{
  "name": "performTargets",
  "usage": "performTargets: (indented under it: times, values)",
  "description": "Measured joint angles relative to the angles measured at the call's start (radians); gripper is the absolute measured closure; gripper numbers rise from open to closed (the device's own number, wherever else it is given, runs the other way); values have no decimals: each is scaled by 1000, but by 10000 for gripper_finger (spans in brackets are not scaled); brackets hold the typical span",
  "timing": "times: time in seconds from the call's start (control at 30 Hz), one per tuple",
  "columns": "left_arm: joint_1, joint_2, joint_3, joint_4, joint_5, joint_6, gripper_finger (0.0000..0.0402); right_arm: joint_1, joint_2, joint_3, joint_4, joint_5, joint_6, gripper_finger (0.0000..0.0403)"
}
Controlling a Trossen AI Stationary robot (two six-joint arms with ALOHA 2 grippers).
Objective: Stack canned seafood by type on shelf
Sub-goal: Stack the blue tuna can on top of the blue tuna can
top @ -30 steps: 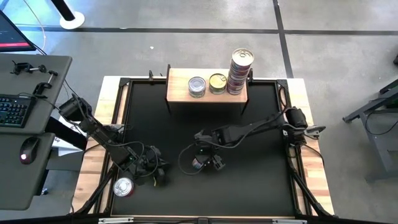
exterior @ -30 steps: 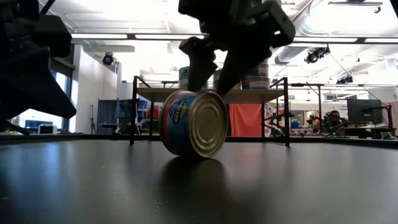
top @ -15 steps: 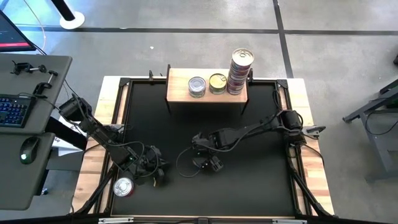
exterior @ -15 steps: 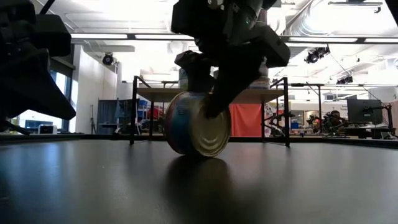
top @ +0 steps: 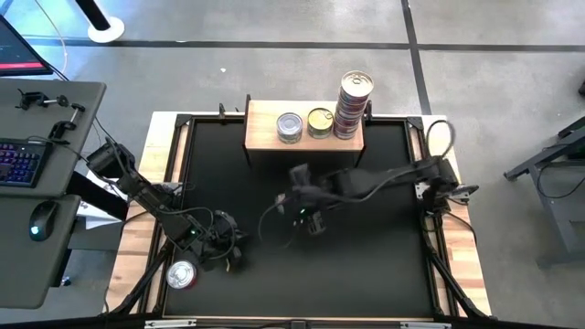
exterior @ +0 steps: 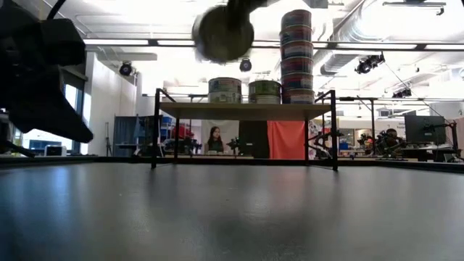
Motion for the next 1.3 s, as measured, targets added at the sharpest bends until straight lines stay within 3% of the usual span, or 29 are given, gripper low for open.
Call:
performTargets:
  times: [0.23,0.43,0.6,0.9,1.1,1.3]
  values:
    - [57,0,0,17,-8,17,401,-8,-105,247,-153,387,-53,234]
    - [85,0,0,33,-7,94,401,-35,-110,419,-307,643,-143,234]
    - [85,0,0,33,-3,131,401,-78,-166,390,-315,784,-205,234]
    - [85,0,0,33,-2,123,401,-186,-197,424,-348,926,-320,234]
    - [84,21,0,33,-13,120,401,-283,-198,422,-478,809,-253,234]
    - [84,81,0,53,-13,67,401,-334,-198,422,-450,773,-264,234]
